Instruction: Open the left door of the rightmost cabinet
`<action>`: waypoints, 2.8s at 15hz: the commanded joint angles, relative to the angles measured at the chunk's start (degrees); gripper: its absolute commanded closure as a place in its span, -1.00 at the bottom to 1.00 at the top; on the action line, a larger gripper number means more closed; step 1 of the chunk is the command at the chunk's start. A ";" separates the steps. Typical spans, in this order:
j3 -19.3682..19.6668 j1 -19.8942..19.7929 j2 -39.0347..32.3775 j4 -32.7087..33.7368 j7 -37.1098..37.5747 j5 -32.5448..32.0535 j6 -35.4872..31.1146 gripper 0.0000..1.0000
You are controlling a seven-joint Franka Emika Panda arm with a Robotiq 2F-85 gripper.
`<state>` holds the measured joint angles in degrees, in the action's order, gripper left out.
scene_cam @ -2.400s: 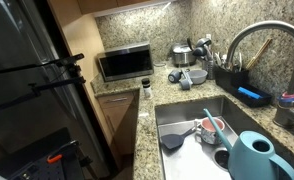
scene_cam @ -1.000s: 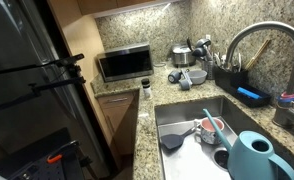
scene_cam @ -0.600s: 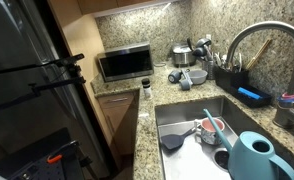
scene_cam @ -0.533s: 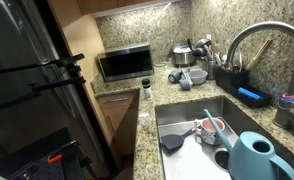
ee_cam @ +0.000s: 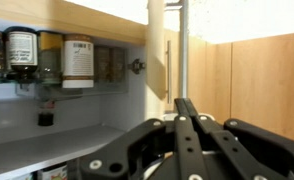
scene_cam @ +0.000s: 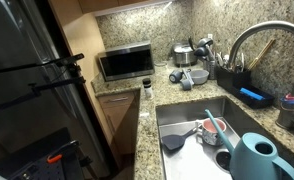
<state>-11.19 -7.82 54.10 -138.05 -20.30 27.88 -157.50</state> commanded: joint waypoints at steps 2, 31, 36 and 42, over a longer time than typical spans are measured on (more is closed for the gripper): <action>0.52 10.91 7.53 -11.53 8.78 -12.23 -3.35 1.00; -3.21 -32.69 -34.54 29.95 51.89 -15.45 -24.56 1.00; -10.13 -36.62 -33.38 30.81 51.91 -17.46 -18.76 1.00; -9.68 -32.79 -33.03 32.76 49.30 -16.11 -9.47 1.00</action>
<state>-20.61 -42.77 21.53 -107.22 30.26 11.51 -171.03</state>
